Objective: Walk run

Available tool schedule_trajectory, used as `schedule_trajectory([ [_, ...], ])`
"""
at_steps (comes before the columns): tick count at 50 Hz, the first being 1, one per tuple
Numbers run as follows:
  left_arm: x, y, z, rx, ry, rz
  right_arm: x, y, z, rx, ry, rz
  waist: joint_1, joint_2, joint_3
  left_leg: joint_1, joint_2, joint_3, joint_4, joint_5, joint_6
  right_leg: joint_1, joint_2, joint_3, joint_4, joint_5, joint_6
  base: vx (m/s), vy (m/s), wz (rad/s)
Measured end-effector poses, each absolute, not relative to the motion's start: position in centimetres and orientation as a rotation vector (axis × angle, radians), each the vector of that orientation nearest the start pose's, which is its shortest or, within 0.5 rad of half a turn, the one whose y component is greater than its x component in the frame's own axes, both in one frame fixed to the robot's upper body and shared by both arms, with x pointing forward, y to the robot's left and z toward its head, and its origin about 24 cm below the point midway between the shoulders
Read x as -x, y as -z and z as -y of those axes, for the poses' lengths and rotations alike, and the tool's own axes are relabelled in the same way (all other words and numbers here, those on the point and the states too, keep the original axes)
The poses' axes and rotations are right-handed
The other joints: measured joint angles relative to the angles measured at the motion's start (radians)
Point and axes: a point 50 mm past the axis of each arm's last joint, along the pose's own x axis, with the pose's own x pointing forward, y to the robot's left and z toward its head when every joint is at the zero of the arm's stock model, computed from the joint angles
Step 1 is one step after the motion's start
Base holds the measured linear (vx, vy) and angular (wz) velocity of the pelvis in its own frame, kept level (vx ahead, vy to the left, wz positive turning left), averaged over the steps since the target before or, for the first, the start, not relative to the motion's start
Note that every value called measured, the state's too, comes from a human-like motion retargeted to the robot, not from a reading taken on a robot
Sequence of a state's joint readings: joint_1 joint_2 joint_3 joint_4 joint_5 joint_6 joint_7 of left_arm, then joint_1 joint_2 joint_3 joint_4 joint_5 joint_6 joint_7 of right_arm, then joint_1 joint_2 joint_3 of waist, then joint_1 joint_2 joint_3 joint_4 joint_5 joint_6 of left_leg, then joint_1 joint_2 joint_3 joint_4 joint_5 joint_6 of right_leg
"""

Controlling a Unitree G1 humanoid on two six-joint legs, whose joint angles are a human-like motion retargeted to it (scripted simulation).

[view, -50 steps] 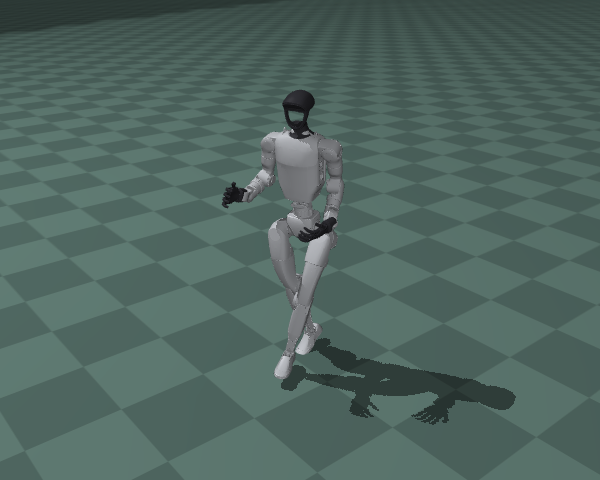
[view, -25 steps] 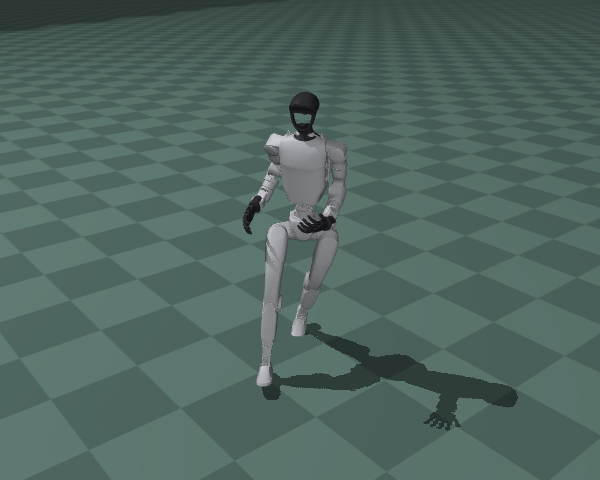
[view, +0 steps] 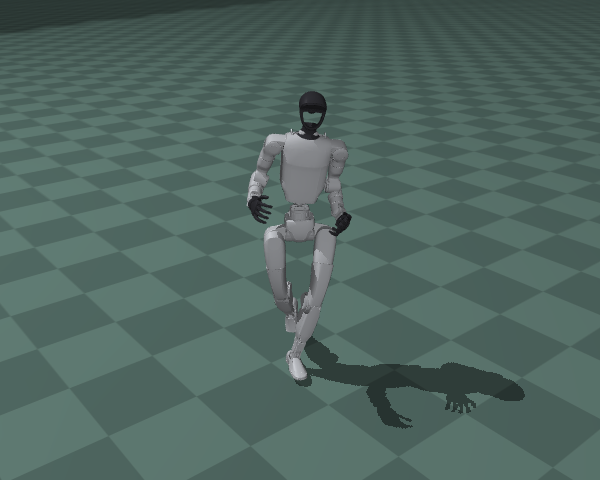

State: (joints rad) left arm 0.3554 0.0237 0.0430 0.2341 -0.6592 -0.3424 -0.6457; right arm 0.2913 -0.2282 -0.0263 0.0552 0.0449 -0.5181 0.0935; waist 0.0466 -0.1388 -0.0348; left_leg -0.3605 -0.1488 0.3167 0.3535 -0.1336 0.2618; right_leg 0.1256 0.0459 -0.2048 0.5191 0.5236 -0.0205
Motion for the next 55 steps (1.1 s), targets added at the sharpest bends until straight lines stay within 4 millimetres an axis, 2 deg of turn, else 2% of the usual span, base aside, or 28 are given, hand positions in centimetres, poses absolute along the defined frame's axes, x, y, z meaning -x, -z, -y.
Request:
schedule_trajectory([
  [2, -16.4, 3.1, -17.7, 0.605, 0.199, 0.043, -16.6, -0.3, 21.5, 0.198, -0.094, 0.060, -0.075, -0.013, -0.004, -0.020, -0.105, -0.170, 0.118, -0.080, 0.000, -0.119, -0.060, -0.035, 0.333, 0.000, 0.005, 1.42, 0.05, 1.69],
  [3, -17.0, 3.1, -17.9, 0.619, 0.179, 0.055, -15.8, 1.1, 21.4, 0.190, -0.138, -0.012, -0.088, 0.009, -0.014, 0.021, -0.037, -0.103, 0.133, -0.109, 0.000, -0.158, -0.033, -0.004, 0.377, 0.000, -0.009, 1.25, 0.08, 0.35],
  [5, -18.1, 2.6, -17.2, 0.627, 0.173, 0.083, -13.6, 3.5, 21.6, 0.198, -0.202, -0.162, -0.071, 0.114, -0.032, 0.091, 0.076, -0.121, 0.090, -0.128, 0.000, -0.232, 0.068, 0.005, 0.316, 0.000, -0.060, 1.30, 0.17, -0.19],
  [7, -18.9, 2.1, -15.9, 0.642, 0.168, 0.121, -11.0, 5.0, 23.3, 0.242, -0.198, -0.291, -0.081, 0.182, -0.044, 0.156, 0.083, -0.169, 0.033, -0.115, 0.000, -0.331, 0.089, 0.032, 0.296, -0.128, -0.078, 1.06, 0.19, 0.78],
  [11, -19.7, 1.5, -13.9, 0.703, 0.205, 0.148, -6.7, 5.8, 25.7, 0.237, -0.091, -0.421, -0.196, 0.233, -0.048, 0.292, 0.022, -0.296, -0.112, 0.063, -0.031, -0.512, -0.026, -0.005, 0.147, -0.380, -0.043, 1.25, -0.03, 2.06],
  [15, -19.6, 1.2, -13.7, 0.735, 0.258, 0.157, -5.2, 5.5, 26.3, 0.207, 0.014, -0.418, -0.338, 0.232, -0.051, 0.429, -0.010, -0.413, -0.172, 0.283, -0.115, -0.599, -0.079, 0.002, -0.209, -0.504, -0.006, 1.36, -0.35, 2.11],
  [18, -19.3, 1.4, -14.3, 0.728, 0.289, 0.142, -6.4, 5.2, 25.3, 0.200, 0.038, -0.360, -0.387, 0.214, -0.050, 0.524, -0.001, -0.408, -0.160, 0.462, -0.183, -0.601, -0.072, 0.191, -0.388, -0.581, 0.183, 1.20, -0.41, 1.20],
  [19, -19.0, 1.5, -14.6, 0.720, 0.293, 0.133, -7.1, 5.1, 24.7, 0.200, 0.039, -0.335, -0.395, 0.197, -0.050, 0.550, -0.008, -0.399, -0.126, 0.525, -0.212, -0.596, -0.092, 0.158, -0.392, -0.522, 0.189, 1.38, -0.49, 0.67],
  [20, -18.8, 1.6, -14.8, 0.709, 0.295, 0.123, -7.9, 5.0, 24.1, 0.201, 0.041, -0.309, -0.405, 0.175, -0.050, 0.574, -0.020, -0.390, -0.081, 0.591, -0.243, -0.591, -0.113, 0.101, -0.379, -0.427, 0.162, 1.51, -0.54, 0.50],
  [21, -18.2, 1.9, -15.2, 0.692, 0.292, 0.110, -8.7, 4.9, 23.2, 0.197, 0.040, -0.282, -0.394, 0.177, -0.054, 0.542, 0.000, -0.344, 0.060, 0.631, -0.282, -0.568, -0.110, 0.037, -0.333, -0.449, 0.095, 1.55, -0.57, 0.08],
  [22, -17.6, 2.1, -15.7, 0.674, 0.292, 0.095, -9.6, 4.8, 22.2, 0.187, 0.041, -0.252, -0.375, 0.190, -0.053, 0.500, 0.035, -0.296, 0.219, 0.657, -0.313, -0.548, -0.058, 0.060, -0.278, -0.488, 0.035, 1.56, -0.58, -0.58],
  [23, -16.8, 2.5, -16.2, 0.653, 0.298, 0.078, -10.5, 4.6, 21.2, 0.166, 0.048, -0.216, -0.342, 0.227, -0.041, 0.437, 0.100, -0.246, 0.410, 0.657, -0.325, -0.535, 0.092, 0.258, -0.204, -0.561, -0.010, 1.41, -0.46, -0.20],
  [24, -16.5, 2.8, -16.1, 0.647, 0.314, 0.060, -12.0, 4.2, 20.9, 0.139, 0.075, -0.166, -0.332, 0.235, -0.037, 0.378, 0.107, -0.260, 0.518, 0.657, -0.341, -0.523, 0.095, 0.267, -0.175, -0.592, -0.022, 1.15, -0.27, 0.59],
  [25, -16.2, 3.1, -15.6, 0.650, 0.334, 0.043, -13.5, 3.6, 20.9, 0.105, 0.112, -0.108, -0.333, 0.228, -0.036, 0.323, 0.085, -0.306, 0.584, 0.657, -0.359, -0.511, 0.024, 0.182, -0.168, -0.602, -0.016, 1.07, -0.12, 1.05],
  [27, -15.5, 4.1, -15.0, 0.669, 0.276, -0.004, -16.8, 2.3, 19.6, -0.005, 0.085, -0.002, -0.326, 0.190, -0.053, 0.222, 0.061, -0.241, 0.623, 0.495, -0.282, -0.433, -0.024, 0.169, -0.194, -0.641, -0.030, 1.11, -0.08, 0.35],
  [29, -14.5, 4.6, -15.2, 0.672, 0.220, -0.028, -19.7, 0.4, 17.8, -0.102, 0.033, 0.111, -0.280, 0.171, -0.054, 0.128, 0.054, -0.181, 0.605, 0.343, -0.232, -0.365, 0.004, 0.224, -0.228, -0.651, -0.059, 1.24, -0.03, -0.24],
  [32, -13.2, 5.2, -15.9, 0.671, 0.192, -0.058, -22.3, -2.9, 16.9, -0.130, -0.039, 0.267, -0.191, 0.135, -0.047, -0.005, 0.092, -0.061, 0.479, 0.178, -0.168, -0.254, -0.011, 0.160, -0.327, -0.582, -0.084, 1.13, -0.09, -0.14],
  [35, -12.6, 5.4, -17.0, 0.650, 0.209, -0.088, -23.4, -5.8, 16.9, -0.061, -0.134, 0.381, -0.095, 0.113, -0.039, -0.075, 0.093, 0.021, 0.193, 0.141, -0.132, -0.148, 0.006, 0.051, -0.405, -0.458, -0.083, 1.23, -0.19, -0.02],
  [38, -13.1, 5.2, -17.6, 0.627, 0.212, -0.083, -23.9, -7.1, 18.0, 0.051, -0.163, 0.416, -0.020, 0.104, -0.018, -0.081, 0.042, 0.024, -0.099, 0.122, -0.118, -0.033, 0.033, -0.032, -0.444, -0.322, -0.058, 1.02, -0.21, 0.47],
  [40, -13.7, 4.9, -17.7, 0.614, 0.203, -0.065, -23.8, -7.0, 18.8, 0.107, -0.153, 0.394, 0.009, 0.083, -0.009, -0.065, 0.026, 0.065, -0.199, 0.128, -0.090, 0.021, 0.032, -0.056, -0.421, -0.216, -0.028, 1.33, -0.22, 0.48],
  [42, -14.3, 4.5, -17.9, 0.598, 0.179, -0.032, -23.3, -5.9, 19.2, 0.134, -0.139, 0.340, 0.050, 0.065, 0.001, -0.034, 0.045, 0.119, -0.177, 0.236, -0.003, 0.046, 0.028, -0.052, -0.322, -0.074, 0.011, 1.40, -0.49, -0.12],
  [43, -14.5, 4.2, -18.0, 0.592, 0.163, -0.014, -22.9, -4.9, 19.1, 0.139, -0.140, 0.302, 0.061, 0.037, 0.001, -0.010, 0.050, 0.106, -0.126, 0.123, -0.001, 0.038, 0.010, -0.064, -0.217, -0.019, 0.009, 1.57, -0.61, 0.39],
  [45, -15.1, 4.1, -17.6, 0.617, 0.140, 0.007, -21.1, -2.0, 19.5, 0.167, -0.132, 0.170, -0.002, -0.002, 0.009, 0.015, -0.034, -0.041, 0.031, -0.020, 0.000, -0.058, -0.053, -0.081, 0.190, 0.000, 0.020, 1.76, -0.16, 1.88],
  [47, -17.0, 3.6, -17.7, 0.675, 0.090, 0.056, -18.7, 1.5, 19.1, 0.168, -0.134, 0.000, -0.059, 0.027, 0.017, 0.037, -0.003, -0.047, 0.106, -0.074, 0.000, -0.160, -0.017, -0.022, 0.374, 0.000, -0.012, 1.13, 0.05, 1.33],
  [48, -17.9, 3.3, -17.6, 0.693, 0.072, 0.077, -17.1, 3.3, 18.7, 0.145, -0.117, -0.094, -0.048, 0.086, 0.010, 0.066, 0.058, -0.074, 0.082, -0.080, 0.000, -0.189, 0.025, -0.038, 0.345, 0.000, -0.051, 1.10, 0.08, 0.52],
  [50, -19.6, 2.4, -16.3, 0.734, 0.049, 0.123, -13.0, 6.2, 19.0, 0.099, -0.045, -0.262, -0.055, 0.174, -0.004, 0.126, 0.104, -0.159, 0.035, -0.090, 0.000, -0.274, 0.058, -0.065, 0.319, -0.094, -0.109, 1.18, 0.06, 1.03],
  [51, -20.3, 1.9, -15.4, 0.759, 0.039, 0.148, -10.9, 7.1, 19.7, 0.071, 0.002, -0.324, -0.052, 0.177, -0.003, 0.158, 0.083, -0.187, -0.006, -0.073, 0.000, -0.331, 0.031, -0.050, 0.332, -0.186, -0.118, 1.07, -0.03, 1.68],
  [55, -21.9, 0.2, -13.0, 0.865, 0.079, 0.212, -3.0, 8.5, 21.7, 0.018, 0.183, -0.504, -0.155, 0.217, 0.010, 0.283, 0.018, -0.379, -0.151, 0.046, -0.015, -0.520, -0.100, -0.091, 0.219, -0.437, -0.102, 1.03, -0.18, 2.57],
])
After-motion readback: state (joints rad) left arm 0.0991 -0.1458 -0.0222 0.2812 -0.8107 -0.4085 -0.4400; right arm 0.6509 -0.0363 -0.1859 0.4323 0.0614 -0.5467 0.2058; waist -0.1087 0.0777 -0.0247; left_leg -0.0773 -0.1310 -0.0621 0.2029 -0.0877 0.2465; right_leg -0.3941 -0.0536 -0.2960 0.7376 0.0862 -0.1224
